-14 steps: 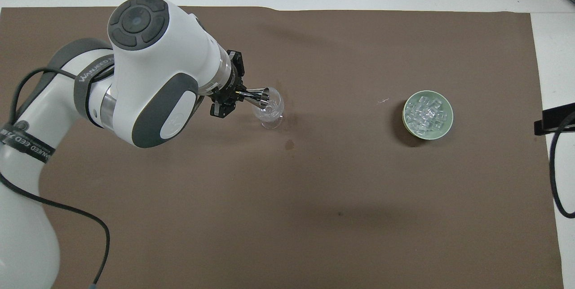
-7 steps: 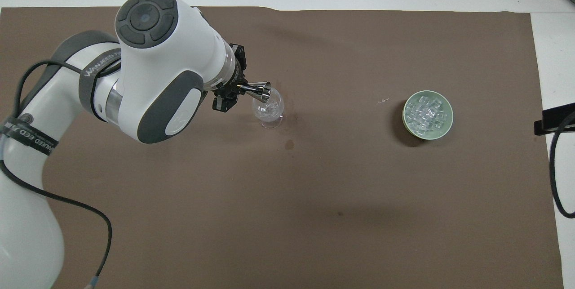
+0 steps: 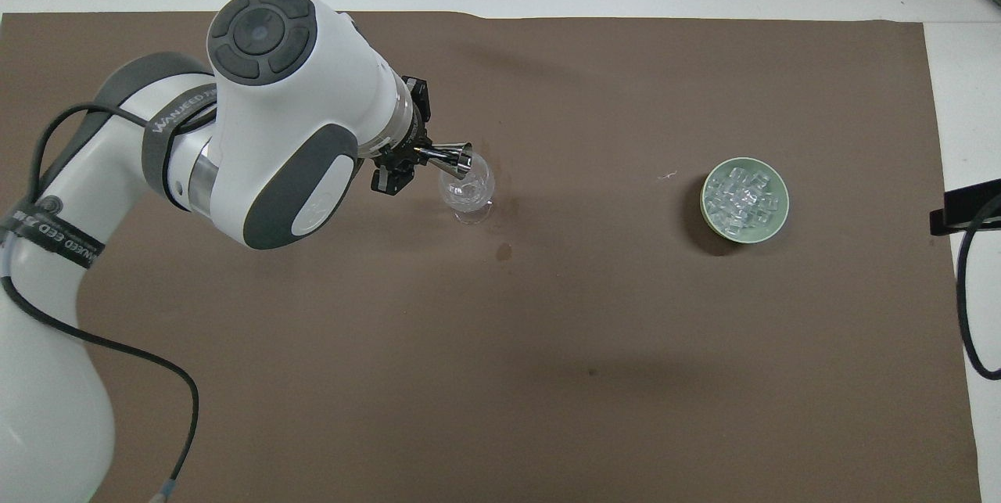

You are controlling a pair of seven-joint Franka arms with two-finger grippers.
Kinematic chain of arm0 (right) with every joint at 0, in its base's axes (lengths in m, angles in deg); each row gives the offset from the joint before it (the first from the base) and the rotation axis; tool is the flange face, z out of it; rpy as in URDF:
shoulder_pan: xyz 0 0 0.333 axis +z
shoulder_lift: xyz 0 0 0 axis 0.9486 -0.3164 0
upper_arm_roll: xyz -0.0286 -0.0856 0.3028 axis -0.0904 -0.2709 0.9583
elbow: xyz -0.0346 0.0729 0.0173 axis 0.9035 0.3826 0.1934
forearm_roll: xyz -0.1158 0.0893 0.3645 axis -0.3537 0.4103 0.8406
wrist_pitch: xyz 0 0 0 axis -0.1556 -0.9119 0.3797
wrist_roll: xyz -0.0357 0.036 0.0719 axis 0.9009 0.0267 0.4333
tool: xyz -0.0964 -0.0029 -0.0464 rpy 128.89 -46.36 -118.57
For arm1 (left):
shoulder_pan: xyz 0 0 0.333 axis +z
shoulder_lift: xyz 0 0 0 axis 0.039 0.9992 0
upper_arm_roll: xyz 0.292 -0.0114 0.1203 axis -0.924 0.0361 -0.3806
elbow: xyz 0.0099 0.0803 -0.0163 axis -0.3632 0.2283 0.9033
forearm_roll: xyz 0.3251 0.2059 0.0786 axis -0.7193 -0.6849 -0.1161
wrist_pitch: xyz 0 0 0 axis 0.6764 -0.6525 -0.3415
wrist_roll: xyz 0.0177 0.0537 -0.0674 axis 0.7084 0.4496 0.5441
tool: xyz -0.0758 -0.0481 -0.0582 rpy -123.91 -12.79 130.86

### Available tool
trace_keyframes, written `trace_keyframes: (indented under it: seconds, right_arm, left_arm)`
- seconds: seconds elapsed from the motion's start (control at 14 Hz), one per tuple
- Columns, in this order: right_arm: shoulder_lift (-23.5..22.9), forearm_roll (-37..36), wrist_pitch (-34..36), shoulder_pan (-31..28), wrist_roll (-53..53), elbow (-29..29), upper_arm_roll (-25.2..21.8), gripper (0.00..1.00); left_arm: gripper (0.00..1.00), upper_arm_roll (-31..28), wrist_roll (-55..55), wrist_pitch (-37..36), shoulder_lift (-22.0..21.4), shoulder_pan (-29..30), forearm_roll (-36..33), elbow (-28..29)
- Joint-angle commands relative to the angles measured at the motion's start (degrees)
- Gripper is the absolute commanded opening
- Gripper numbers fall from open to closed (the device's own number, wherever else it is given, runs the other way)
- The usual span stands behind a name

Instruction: Pour wine and add ice with both arms

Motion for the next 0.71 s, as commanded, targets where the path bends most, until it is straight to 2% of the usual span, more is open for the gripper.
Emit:
trace_keyframes:
  seconds: [0.0,0.64]
  right_arm:
    - [1.2,0.5,-0.8,-0.3,0.8,-1.4,0.1,1.0]
    - [1.2,0.5,-0.8,-0.3,0.9,-1.4,0.1,1.0]
  left_arm:
    - [0.0,0.5,0.7,-2.9,1.0,-1.1,-2.2,-3.0]
    - [0.0,1.4,0.6,-3.8,1.0,-1.1,-4.6,-3.4]
